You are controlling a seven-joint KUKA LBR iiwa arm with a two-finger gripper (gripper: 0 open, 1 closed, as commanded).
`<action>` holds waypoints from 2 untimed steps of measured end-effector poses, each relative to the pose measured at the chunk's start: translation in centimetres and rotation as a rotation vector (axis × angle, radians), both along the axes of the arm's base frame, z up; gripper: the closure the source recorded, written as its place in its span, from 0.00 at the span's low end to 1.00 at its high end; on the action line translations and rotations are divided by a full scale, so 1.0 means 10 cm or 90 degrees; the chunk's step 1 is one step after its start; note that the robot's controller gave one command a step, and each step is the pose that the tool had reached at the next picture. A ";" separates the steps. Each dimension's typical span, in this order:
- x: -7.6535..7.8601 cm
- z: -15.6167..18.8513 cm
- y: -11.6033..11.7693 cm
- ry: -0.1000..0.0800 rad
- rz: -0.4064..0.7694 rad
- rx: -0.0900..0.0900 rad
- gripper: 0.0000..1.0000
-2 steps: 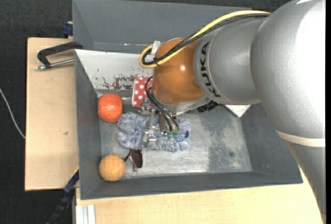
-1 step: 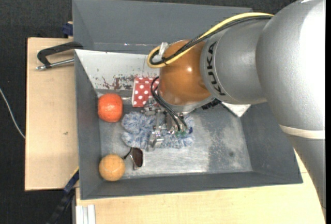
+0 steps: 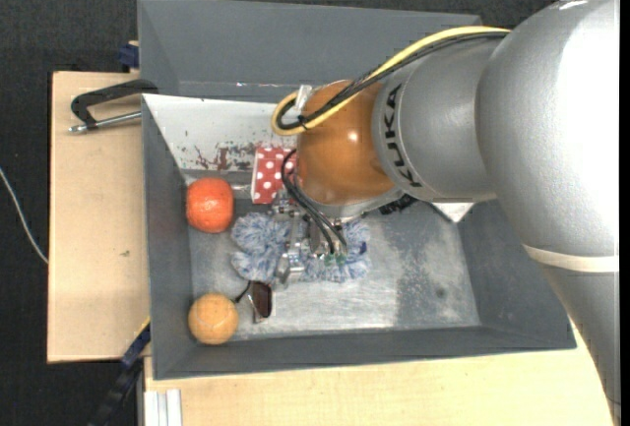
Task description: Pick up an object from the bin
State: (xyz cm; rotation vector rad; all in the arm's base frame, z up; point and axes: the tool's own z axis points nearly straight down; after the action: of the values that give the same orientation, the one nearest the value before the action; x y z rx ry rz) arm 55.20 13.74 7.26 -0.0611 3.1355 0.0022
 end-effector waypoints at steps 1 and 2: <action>0.04 0.01 -0.04 0.001 0.013 0.001 0.00; 0.02 0.03 0.01 0.001 0.000 0.001 1.00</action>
Offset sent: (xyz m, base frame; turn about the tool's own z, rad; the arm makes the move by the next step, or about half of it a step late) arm 0.0000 0.0000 0.0000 0.0000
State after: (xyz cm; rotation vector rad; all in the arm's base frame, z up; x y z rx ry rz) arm 55.39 13.84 7.56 -0.0608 3.1368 0.0037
